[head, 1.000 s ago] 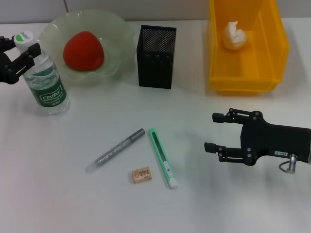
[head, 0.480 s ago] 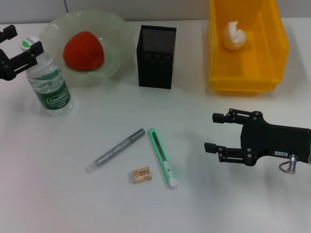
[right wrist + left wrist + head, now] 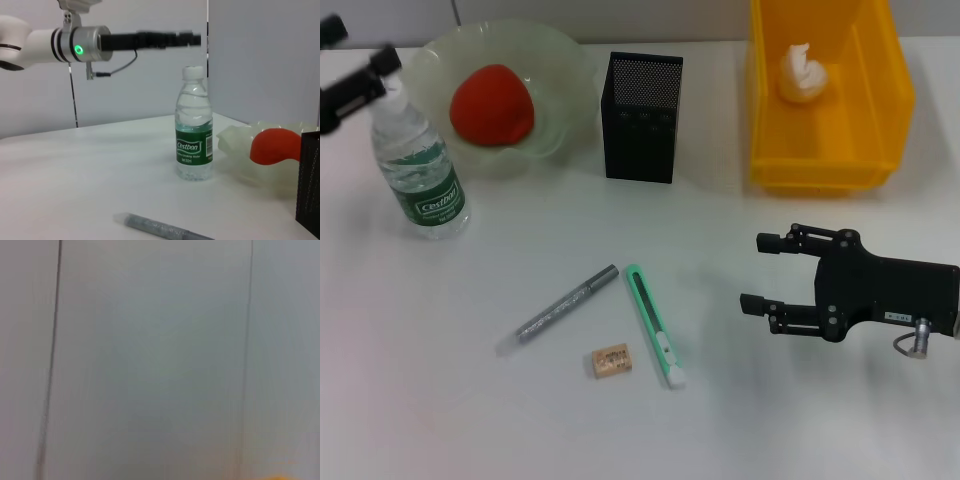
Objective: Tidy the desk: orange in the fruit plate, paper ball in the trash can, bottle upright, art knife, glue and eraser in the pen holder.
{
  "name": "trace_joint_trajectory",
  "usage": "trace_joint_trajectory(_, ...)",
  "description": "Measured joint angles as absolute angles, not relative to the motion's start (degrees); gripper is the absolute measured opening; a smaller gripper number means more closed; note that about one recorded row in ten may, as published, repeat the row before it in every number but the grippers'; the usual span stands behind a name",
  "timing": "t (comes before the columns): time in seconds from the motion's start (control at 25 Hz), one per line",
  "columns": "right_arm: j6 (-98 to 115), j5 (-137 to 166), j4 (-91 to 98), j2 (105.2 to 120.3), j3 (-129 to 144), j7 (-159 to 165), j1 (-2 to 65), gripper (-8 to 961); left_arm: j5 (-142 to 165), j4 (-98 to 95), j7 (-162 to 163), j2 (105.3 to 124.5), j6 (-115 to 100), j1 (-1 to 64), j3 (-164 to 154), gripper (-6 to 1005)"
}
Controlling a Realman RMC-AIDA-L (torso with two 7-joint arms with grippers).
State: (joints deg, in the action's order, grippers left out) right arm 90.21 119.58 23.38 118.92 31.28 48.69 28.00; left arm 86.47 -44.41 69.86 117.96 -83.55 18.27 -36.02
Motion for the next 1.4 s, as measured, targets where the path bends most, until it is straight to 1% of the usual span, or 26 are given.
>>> trace_joint_trajectory(0.2, 90.67, 119.33, 23.38, 118.91, 30.97, 49.07, 27.95, 754, 81.97, -44.03, 75.78, 116.69, -95.24, 18.36, -35.95, 792)
trace_joint_trajectory(0.36, 91.47, 118.92, 23.51, 118.74, 30.73, 50.79, 28.6, 753, 83.91, -43.63, 77.71, 115.7, -103.7, 18.64, -37.31, 792)
trace_joint_trajectory(0.6, 91.89, 116.6, 23.56, 118.51, 30.67, 51.93, 29.21, 753, 92.0, -41.95, 75.12, 115.33, -106.3, 18.94, -38.9, 791)
trace_joint_trajectory(0.88, 92.12, 116.14, 23.56, 118.5, 30.71, 54.38, 30.6, 753, 101.42, -40.76, 69.84, 115.57, -105.67, 19.17, -40.4, 791)
trace_joint_trajectory(1.24, 91.73, 116.1, 23.51, 118.77, 31.19, 56.71, 31.79, 752, 112.83, -33.9, 61.32, 115.88, -102.98, 21.98, -40.43, 790)
trace_joint_trajectory(1.4, 91.7, 116.09, 23.46, 118.84, 31.24, 56.74, 31.85, 751, 115.04, -32.97, 59.61, 116.51, -101.53, 22.65, -40.43, 790)
